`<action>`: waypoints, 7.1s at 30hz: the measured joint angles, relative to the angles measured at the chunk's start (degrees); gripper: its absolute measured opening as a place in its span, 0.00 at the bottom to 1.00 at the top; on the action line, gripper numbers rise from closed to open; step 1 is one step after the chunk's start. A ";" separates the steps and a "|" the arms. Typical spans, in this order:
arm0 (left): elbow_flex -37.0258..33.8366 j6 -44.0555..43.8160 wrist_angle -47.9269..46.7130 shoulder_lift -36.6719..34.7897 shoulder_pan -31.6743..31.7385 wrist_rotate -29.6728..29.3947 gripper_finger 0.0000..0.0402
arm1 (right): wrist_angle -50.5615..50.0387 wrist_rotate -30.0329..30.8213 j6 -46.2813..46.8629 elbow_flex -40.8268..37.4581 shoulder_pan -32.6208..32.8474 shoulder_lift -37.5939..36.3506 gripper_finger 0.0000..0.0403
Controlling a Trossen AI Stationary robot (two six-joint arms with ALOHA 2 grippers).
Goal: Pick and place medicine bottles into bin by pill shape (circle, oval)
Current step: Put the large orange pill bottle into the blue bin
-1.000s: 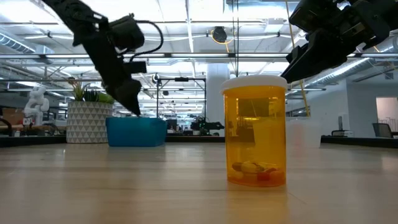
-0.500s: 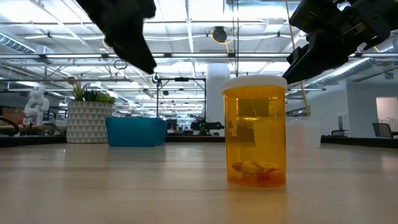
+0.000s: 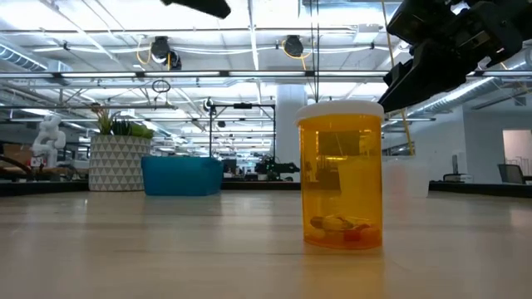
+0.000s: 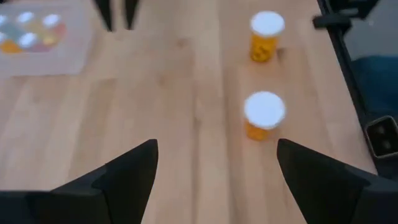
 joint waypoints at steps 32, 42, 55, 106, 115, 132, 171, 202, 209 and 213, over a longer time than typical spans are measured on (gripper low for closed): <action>17.69 2.42 1.77 26.61 1.49 8.07 0.83 | -0.93 -1.59 6.95 0.00 1.53 0.00 0.25; 17.54 4.58 2.56 28.75 2.54 11.04 0.83 | -1.25 -1.51 7.04 0.00 1.53 0.00 0.25; 17.62 5.45 4.30 28.53 3.10 11.45 0.57 | -1.39 -1.48 7.04 0.00 1.53 0.02 0.25; 11.32 13.90 -28.05 -12.77 29.50 -4.19 0.52 | -0.83 4.57 5.20 -0.02 3.96 0.02 0.25; -5.63 20.08 -15.38 -13.52 43.24 4.08 0.54 | -0.19 4.58 2.08 -0.02 1.45 0.02 0.25; -23.73 23.46 5.47 -13.62 56.64 18.05 0.53 | -0.32 4.38 -7.44 -0.02 -5.12 0.02 0.25; -31.41 26.17 17.78 -10.92 58.11 16.91 0.75 | -0.30 2.76 -7.52 -0.02 -6.75 0.00 0.25; -27.19 18.53 18.33 -17.39 32.59 13.87 0.70 | -6.91 9.14 35.89 0.03 29.18 0.94 0.25; -27.21 16.97 21.60 -17.39 28.60 13.85 0.70 | 1.18 11.86 44.79 0.04 37.26 11.29 0.25; -27.21 15.62 23.32 -17.39 27.17 13.86 0.70 | 8.53 11.88 45.02 0.04 38.68 18.37 0.25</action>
